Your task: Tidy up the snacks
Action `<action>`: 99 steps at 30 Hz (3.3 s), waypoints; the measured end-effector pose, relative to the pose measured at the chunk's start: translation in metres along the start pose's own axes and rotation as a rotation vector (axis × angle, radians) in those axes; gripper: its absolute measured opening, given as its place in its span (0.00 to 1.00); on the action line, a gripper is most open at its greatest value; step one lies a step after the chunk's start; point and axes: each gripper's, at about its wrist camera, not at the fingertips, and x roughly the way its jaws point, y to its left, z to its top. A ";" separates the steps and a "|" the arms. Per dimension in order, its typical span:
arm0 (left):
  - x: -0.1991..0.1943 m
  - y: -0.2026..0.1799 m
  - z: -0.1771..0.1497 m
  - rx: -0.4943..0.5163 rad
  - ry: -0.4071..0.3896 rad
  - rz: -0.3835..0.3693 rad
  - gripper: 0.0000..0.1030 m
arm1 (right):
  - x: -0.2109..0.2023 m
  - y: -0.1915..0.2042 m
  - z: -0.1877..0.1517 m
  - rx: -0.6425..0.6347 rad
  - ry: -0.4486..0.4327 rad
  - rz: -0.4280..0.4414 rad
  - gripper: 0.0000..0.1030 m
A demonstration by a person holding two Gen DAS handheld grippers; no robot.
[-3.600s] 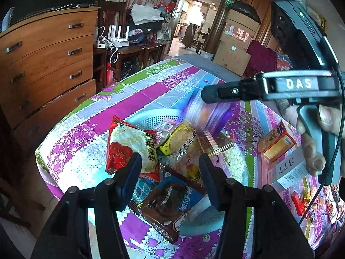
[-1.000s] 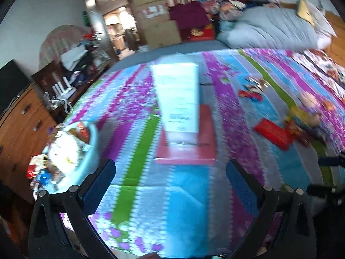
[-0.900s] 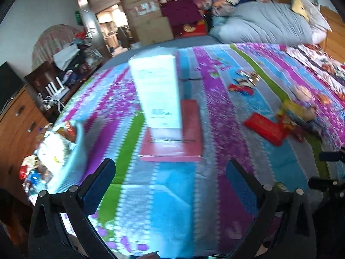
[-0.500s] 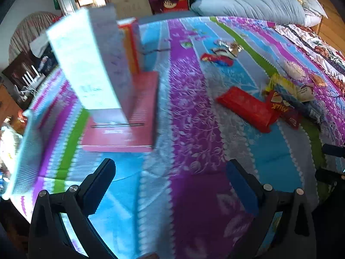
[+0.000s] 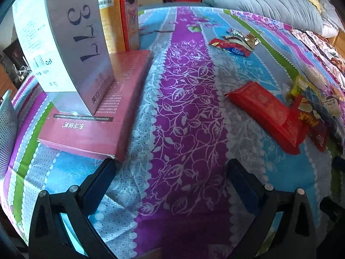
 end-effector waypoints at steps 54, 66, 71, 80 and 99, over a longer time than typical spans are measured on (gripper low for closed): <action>-0.012 0.004 -0.006 -0.010 -0.091 -0.006 1.00 | 0.025 0.029 -0.005 -0.062 -0.089 -0.141 1.00; -0.012 0.003 -0.006 -0.009 -0.090 -0.004 1.00 | 0.024 0.027 -0.005 -0.060 -0.098 -0.130 1.00; -0.012 0.003 -0.006 -0.009 -0.090 -0.004 1.00 | 0.025 0.027 -0.005 -0.061 -0.099 -0.129 1.00; -0.012 0.004 -0.006 -0.009 -0.091 -0.004 1.00 | 0.025 0.027 -0.005 -0.061 -0.099 -0.128 1.00; -0.012 0.003 -0.006 -0.009 -0.091 -0.004 1.00 | 0.025 0.027 -0.006 -0.063 -0.100 -0.130 1.00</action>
